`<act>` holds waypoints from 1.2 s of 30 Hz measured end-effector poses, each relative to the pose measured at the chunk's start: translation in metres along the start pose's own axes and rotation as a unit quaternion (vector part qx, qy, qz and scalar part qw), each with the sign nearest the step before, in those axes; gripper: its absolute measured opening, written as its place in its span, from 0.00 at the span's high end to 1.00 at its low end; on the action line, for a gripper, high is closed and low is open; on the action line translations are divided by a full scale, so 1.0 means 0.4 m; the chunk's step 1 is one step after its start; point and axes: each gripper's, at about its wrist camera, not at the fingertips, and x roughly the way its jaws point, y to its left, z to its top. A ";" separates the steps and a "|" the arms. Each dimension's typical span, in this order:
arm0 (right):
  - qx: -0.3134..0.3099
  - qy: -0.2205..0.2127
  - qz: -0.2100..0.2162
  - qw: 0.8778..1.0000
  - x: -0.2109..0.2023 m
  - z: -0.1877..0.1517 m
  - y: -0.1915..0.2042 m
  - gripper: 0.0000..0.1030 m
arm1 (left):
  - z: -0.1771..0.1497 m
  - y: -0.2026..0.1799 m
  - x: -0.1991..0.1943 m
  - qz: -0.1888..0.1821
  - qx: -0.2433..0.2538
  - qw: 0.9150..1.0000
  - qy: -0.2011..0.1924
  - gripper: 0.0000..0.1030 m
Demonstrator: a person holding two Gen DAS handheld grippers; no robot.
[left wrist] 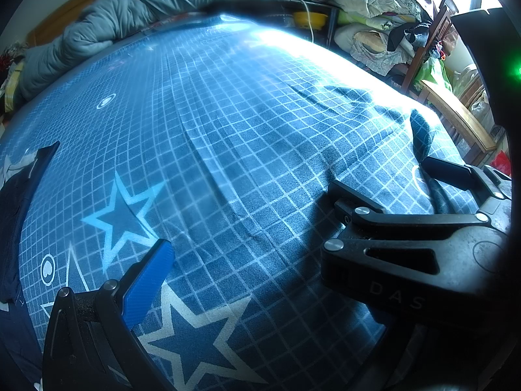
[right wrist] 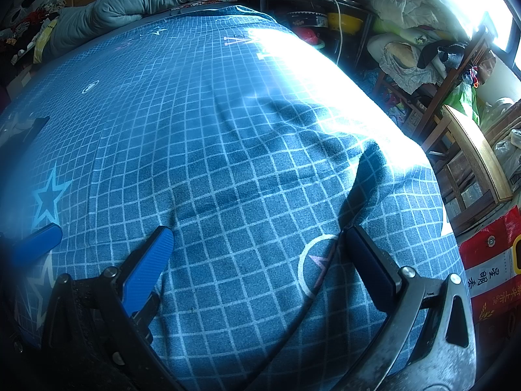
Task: Fold small clothes
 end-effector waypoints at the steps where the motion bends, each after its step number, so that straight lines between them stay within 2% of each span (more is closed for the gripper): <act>1: 0.000 0.000 0.000 1.000 0.000 0.000 0.000 0.00 | 0.000 0.000 0.000 0.000 0.000 1.000 0.000 0.00; 36: 0.000 0.000 0.000 1.000 0.000 0.000 0.000 0.00 | 0.000 0.000 0.001 0.003 0.000 1.000 0.012 0.00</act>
